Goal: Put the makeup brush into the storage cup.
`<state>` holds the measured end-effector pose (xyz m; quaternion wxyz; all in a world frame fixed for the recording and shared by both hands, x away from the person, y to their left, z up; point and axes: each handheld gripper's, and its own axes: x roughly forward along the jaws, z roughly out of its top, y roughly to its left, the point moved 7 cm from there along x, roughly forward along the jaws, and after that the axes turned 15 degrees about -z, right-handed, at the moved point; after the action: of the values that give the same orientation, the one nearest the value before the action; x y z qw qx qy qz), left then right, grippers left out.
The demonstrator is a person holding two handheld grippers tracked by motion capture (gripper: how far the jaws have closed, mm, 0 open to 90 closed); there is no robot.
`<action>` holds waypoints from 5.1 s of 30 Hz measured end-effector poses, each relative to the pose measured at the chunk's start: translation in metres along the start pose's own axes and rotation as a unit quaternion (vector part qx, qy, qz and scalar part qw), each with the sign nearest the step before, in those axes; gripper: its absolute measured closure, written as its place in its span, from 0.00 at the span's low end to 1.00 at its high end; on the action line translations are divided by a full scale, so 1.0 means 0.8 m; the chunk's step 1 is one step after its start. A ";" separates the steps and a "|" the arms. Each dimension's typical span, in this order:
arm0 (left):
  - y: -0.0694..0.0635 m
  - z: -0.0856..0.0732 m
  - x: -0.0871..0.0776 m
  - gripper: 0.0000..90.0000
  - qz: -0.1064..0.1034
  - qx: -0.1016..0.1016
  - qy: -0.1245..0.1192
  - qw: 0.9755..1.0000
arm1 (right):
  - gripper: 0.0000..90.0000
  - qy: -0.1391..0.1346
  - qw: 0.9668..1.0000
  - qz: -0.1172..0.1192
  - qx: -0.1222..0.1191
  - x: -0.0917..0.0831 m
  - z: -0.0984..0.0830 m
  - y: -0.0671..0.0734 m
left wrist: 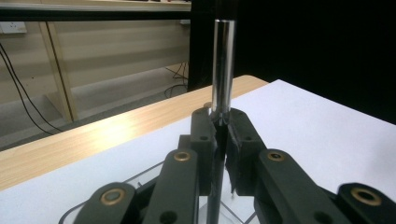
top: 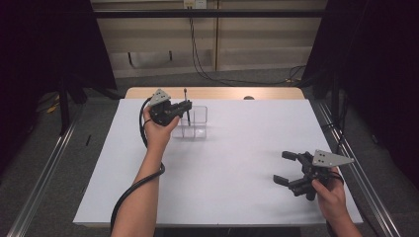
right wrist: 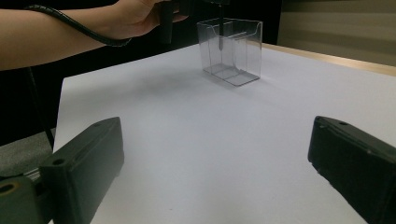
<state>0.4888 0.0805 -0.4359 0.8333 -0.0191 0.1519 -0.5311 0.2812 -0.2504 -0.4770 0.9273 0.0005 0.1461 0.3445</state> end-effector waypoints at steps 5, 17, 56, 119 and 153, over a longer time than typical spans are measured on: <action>0.000 -0.002 0.000 0.86 -0.009 -0.017 -0.002 1.000 | 0.03 0.001 1.000 0.000 -0.001 0.000 0.000 0.001; 0.001 0.000 -0.004 0.43 0.000 -0.027 -0.006 1.000 | 0.03 0.001 1.000 0.000 -0.002 0.002 0.000 0.002; -0.003 -0.005 -0.015 0.00 -0.012 -0.029 -0.001 0.999 | 0.03 -0.001 1.000 -0.007 0.000 -0.004 -0.002 0.001; -0.031 -0.023 -0.056 0.00 -0.040 -0.016 -0.013 0.999 | 0.03 0.004 1.000 -0.018 -0.002 -0.018 -0.007 0.005; -0.060 -0.064 -0.098 0.00 -0.059 -0.014 -0.011 0.998 | 0.03 0.004 1.000 -0.020 -0.003 -0.018 -0.008 0.005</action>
<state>0.4024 0.1359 -0.4570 0.8021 -0.0449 0.1489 -0.5766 0.2662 -0.2573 -0.4788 0.9335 -0.0066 0.1493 0.3261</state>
